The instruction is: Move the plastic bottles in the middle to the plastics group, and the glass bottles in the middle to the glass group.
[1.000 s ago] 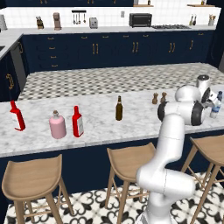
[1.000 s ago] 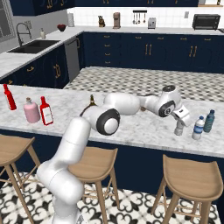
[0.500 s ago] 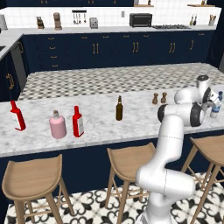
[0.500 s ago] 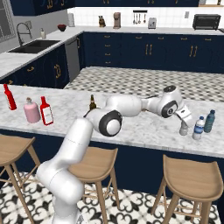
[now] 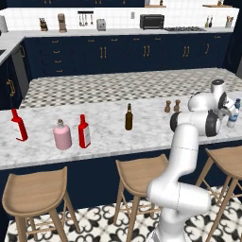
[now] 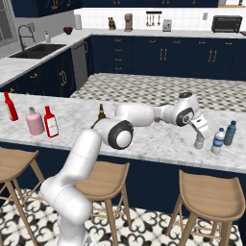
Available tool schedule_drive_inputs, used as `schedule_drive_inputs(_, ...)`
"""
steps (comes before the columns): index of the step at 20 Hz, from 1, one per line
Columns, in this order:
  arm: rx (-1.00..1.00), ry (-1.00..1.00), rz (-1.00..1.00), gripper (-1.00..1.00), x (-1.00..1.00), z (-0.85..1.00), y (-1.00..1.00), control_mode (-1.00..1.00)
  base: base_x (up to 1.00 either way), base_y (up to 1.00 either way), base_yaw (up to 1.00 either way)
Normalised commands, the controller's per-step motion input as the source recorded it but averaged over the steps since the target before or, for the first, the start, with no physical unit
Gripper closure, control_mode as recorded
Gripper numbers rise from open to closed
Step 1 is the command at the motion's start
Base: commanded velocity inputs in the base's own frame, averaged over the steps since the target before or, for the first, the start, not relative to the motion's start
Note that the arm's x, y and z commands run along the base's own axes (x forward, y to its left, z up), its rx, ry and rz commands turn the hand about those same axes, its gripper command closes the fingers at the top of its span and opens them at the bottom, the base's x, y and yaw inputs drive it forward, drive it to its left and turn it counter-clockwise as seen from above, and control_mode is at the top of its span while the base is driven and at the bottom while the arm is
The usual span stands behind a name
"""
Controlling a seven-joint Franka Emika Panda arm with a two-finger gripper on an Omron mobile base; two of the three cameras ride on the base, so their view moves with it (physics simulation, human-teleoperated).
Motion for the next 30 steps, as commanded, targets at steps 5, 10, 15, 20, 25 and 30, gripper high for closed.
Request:
schedule_drive_inputs(5, 0.00, 0.00, 0.00, -1.00, -0.01, 0.00, 0.00, -1.00, 0.00, 0.00, 0.00)
schedule_drive_inputs(10, 0.00, -0.02, 0.00, -1.00, -0.14, 0.10, 0.00, -1.00, 0.00, 0.00, 0.00)
schedule_drive_inputs(15, 0.00, -0.01, 0.00, -1.00, -0.57, 0.69, 0.03, -1.00, 0.00, 0.00, 0.00)
schedule_drive_inputs(20, 0.00, 0.00, 0.07, -1.00, -0.65, 0.15, 0.38, -1.00, 0.00, 0.00, 0.00)
schedule_drive_inputs(25, -0.03, 0.00, 0.11, -1.00, -0.65, 0.09, 0.72, -1.00, 0.00, 0.00, 0.00)
schedule_drive_inputs(30, -0.10, 0.02, 0.35, -1.00, -0.28, 0.09, 1.00, -1.00, 0.00, 0.00, 0.00)
